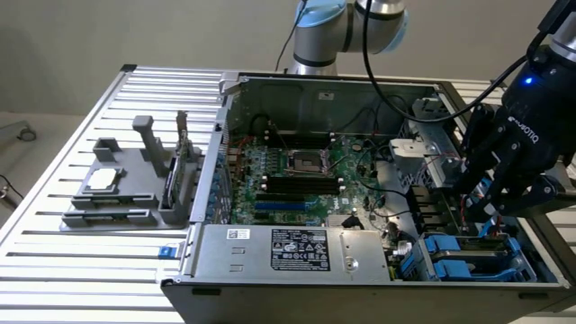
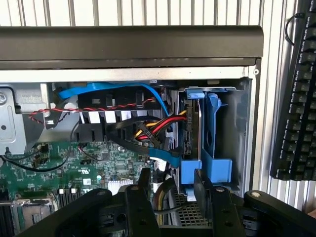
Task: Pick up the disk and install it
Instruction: 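Insert the second disk wire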
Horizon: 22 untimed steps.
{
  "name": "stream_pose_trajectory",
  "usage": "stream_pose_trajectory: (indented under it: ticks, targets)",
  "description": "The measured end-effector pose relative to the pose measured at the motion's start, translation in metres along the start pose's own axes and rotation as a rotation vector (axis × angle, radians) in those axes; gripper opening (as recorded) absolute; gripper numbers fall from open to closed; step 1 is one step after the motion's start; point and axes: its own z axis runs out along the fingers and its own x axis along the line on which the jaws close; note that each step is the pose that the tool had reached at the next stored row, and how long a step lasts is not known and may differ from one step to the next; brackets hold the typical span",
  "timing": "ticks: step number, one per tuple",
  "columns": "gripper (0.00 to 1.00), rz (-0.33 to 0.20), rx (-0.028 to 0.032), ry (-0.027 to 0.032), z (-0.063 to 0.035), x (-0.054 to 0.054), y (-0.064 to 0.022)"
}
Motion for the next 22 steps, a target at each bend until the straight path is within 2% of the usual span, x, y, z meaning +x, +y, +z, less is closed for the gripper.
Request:
stream_pose_trajectory:
  ticks: [5,18,19,20,22]
  targets:
    - [0.48,0.002,-0.0001,-0.0048,0.0009,0.0009,0.0022]
    - [0.48,0.014,-0.0001,-0.0258,0.0017,0.0033,0.0036]
    - [0.46,0.015,-0.0002,-0.0276,0.0017,0.0035,0.0036]
    - [0.40,0.016,-0.0002,-0.0294,0.0018,0.0036,0.0037]
    - [0.40,0.018,-0.0002,-0.0334,0.0019,0.0038,0.0037]
